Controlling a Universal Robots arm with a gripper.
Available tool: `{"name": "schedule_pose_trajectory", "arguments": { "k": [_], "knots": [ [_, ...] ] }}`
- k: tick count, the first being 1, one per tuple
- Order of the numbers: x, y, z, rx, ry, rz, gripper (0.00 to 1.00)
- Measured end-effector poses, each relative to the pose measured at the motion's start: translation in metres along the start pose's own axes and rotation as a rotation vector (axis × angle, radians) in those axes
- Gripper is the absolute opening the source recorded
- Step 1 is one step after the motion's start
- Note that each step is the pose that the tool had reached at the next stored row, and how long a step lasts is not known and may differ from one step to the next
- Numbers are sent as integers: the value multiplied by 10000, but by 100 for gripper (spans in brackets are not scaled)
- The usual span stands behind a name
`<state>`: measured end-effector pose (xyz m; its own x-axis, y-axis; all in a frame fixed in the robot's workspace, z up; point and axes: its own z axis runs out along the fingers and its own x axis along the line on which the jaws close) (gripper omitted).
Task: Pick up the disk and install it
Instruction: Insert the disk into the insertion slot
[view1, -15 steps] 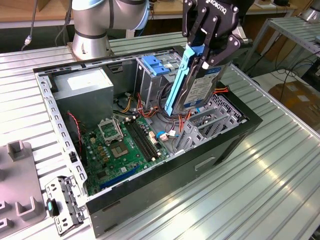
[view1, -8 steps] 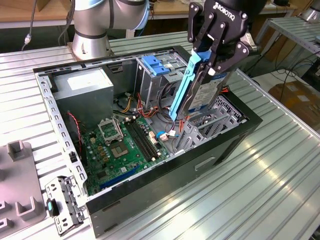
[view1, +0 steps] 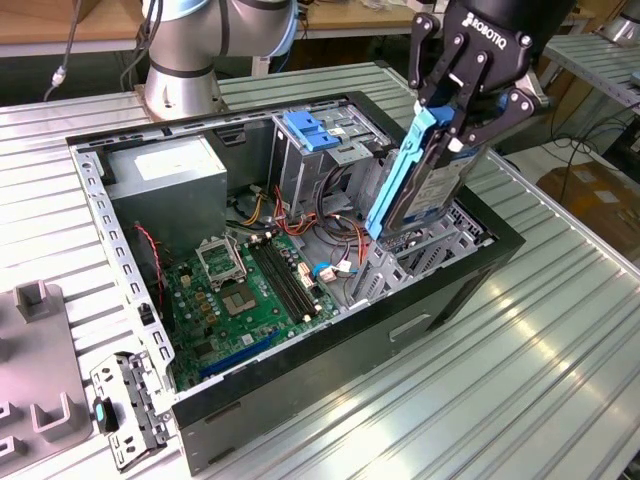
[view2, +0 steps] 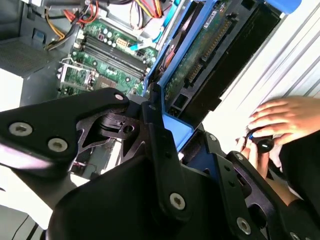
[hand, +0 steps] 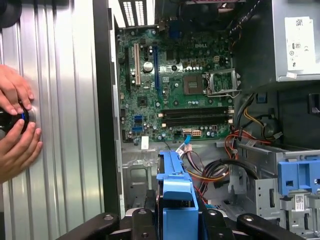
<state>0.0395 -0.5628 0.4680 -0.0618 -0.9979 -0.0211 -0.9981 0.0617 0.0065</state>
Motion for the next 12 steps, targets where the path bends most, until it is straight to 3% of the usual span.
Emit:
{"name": "schedule_pose_trajectory", "arguments": {
  "k": [3,7,12],
  "knots": [
    [-6,-95,11,0,-1,1,37],
    [-9,-177,38,-1,9,-54,37],
    [-2,-192,79,31,8,-56,37]
  ]
}}
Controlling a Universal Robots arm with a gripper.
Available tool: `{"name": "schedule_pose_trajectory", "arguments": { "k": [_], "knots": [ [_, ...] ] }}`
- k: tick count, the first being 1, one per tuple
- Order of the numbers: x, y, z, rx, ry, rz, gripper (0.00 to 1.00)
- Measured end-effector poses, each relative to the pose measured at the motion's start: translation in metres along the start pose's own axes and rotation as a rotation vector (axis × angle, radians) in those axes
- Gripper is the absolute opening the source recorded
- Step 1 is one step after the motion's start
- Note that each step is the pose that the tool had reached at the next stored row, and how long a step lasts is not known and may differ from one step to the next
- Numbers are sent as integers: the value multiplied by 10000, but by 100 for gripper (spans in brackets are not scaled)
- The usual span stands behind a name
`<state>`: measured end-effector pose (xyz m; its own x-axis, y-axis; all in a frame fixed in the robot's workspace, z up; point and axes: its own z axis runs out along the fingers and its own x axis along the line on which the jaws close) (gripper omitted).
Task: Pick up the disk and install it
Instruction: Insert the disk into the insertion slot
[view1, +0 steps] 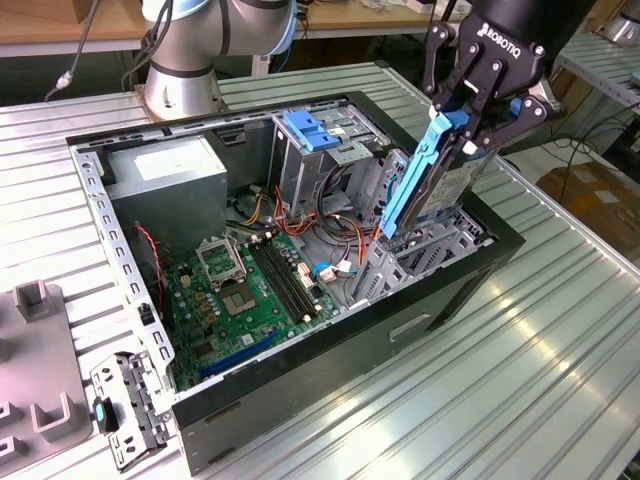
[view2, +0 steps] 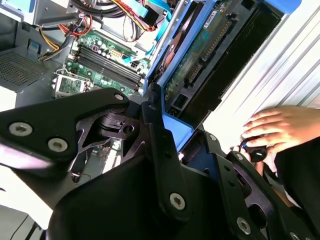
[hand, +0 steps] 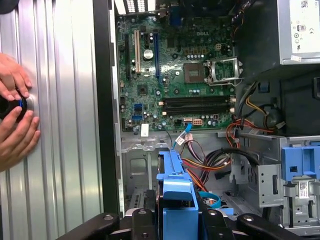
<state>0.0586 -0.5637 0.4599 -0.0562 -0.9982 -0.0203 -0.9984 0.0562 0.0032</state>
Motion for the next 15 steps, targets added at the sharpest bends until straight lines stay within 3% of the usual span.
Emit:
{"name": "schedule_pose_trajectory", "arguments": {
  "k": [2,10,15],
  "knots": [
    [2,0,13,35,-5,0,37],
    [23,2,83,30,-4,-367,37],
    [31,2,118,29,-4,-387,37]
  ]
}}
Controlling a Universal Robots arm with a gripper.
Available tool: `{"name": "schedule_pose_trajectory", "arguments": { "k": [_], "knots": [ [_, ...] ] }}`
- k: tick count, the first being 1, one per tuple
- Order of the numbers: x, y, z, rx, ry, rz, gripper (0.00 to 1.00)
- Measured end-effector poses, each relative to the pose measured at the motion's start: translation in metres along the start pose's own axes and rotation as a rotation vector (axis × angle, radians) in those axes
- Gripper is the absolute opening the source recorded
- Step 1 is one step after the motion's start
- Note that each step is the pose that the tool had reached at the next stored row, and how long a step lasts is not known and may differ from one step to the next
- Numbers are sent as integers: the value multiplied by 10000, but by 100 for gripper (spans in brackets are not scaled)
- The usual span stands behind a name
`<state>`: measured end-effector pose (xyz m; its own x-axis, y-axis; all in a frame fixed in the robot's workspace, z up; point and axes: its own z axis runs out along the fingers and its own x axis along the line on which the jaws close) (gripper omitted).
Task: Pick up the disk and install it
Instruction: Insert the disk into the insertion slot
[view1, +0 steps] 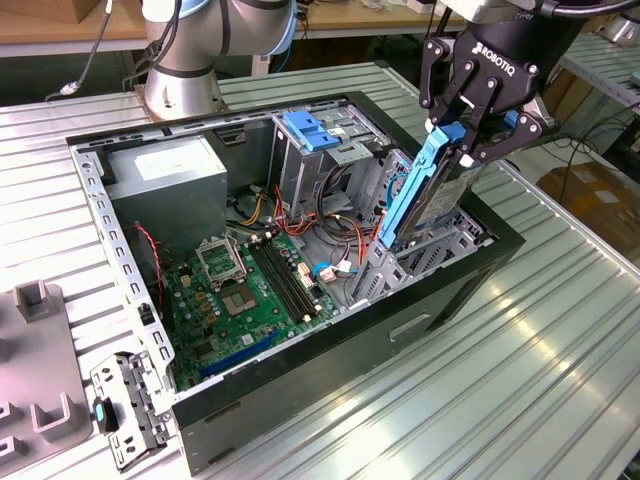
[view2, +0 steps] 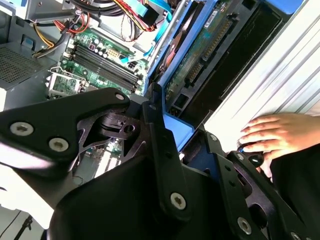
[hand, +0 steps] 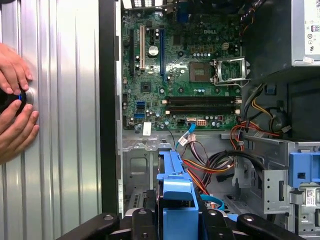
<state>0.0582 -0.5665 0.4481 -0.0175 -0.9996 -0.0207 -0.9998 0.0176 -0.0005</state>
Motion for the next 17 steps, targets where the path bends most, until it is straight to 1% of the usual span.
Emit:
{"name": "schedule_pose_trajectory", "arguments": {
  "k": [5,14,17],
  "knots": [
    [30,-1,18,0,0,-3,37],
    [26,-2,31,0,0,-5,37],
    [26,-2,55,0,0,-5,37]
  ]
}}
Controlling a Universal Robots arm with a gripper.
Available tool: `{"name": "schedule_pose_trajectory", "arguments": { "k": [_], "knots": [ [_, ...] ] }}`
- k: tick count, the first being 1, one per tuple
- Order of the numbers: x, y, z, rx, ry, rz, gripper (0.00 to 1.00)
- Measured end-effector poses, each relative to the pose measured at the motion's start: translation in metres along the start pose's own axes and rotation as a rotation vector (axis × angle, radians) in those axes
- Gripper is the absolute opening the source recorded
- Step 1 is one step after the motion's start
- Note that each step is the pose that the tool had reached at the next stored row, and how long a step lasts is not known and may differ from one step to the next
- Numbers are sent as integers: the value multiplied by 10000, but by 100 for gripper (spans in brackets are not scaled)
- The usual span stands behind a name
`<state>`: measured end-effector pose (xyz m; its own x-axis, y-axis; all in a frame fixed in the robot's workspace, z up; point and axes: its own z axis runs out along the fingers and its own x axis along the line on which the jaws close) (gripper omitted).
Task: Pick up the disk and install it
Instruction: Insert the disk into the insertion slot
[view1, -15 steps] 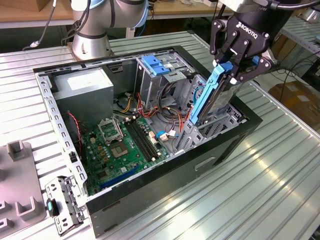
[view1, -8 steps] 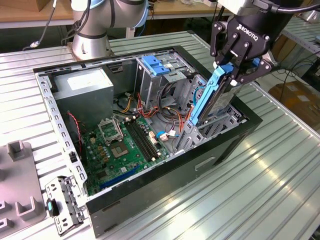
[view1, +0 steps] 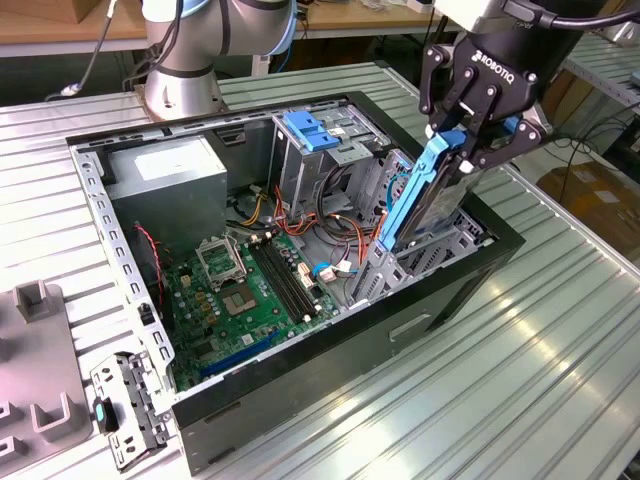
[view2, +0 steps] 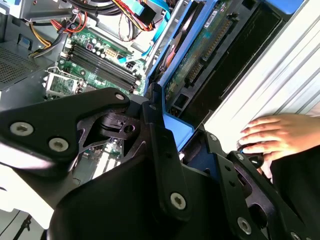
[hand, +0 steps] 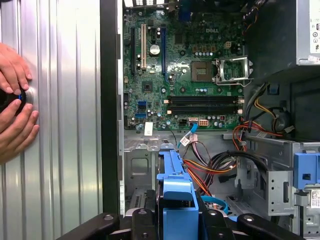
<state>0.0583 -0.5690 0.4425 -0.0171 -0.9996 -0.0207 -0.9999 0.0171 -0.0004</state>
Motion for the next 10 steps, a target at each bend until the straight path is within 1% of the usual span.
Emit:
{"name": "schedule_pose_trajectory", "arguments": {
  "k": [7,10],
  "knots": [
    [1,0,43,0,0,0,37],
    [2,0,82,0,-1,0,37]
  ]
}}
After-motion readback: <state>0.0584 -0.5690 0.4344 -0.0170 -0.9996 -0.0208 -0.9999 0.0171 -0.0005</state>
